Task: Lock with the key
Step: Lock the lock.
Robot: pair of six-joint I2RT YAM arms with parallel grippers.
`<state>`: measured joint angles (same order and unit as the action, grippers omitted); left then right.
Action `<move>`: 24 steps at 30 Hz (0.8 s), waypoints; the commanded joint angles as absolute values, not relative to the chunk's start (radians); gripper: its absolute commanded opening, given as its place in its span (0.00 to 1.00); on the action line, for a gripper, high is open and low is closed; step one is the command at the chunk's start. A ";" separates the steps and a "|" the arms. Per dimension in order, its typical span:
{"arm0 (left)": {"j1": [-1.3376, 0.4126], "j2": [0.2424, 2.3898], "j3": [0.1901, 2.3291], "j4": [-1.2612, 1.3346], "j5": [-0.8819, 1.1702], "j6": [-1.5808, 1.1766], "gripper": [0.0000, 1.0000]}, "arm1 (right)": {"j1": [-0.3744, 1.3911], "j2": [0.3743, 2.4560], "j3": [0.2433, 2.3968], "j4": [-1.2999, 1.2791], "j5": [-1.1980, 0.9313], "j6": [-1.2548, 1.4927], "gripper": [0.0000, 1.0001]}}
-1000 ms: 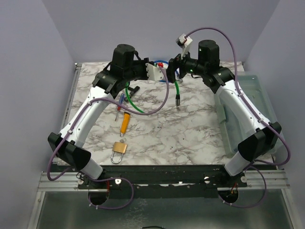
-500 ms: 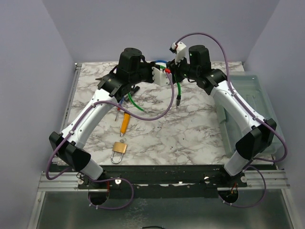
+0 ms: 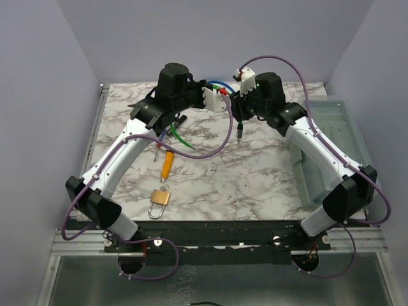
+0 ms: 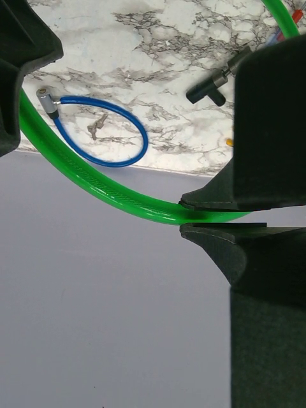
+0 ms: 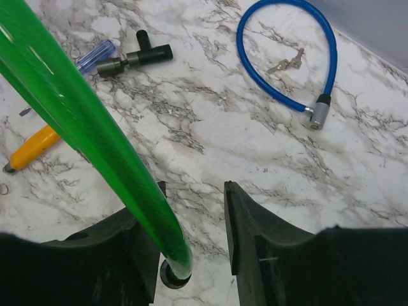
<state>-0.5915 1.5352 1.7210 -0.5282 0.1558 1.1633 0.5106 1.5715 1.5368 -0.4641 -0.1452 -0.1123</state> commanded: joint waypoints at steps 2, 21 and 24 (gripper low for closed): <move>-0.589 1.518 1.738 -0.469 0.143 1.150 0.00 | 0.514 1.536 1.541 -0.452 -0.062 -0.097 0.46; -0.589 1.536 1.747 -0.469 0.145 1.123 0.00 | 0.514 1.495 1.502 -0.485 -0.088 -0.082 0.45; -0.589 1.537 1.748 -0.469 0.138 1.125 0.00 | 0.513 1.496 1.495 -0.489 -0.071 -0.078 0.43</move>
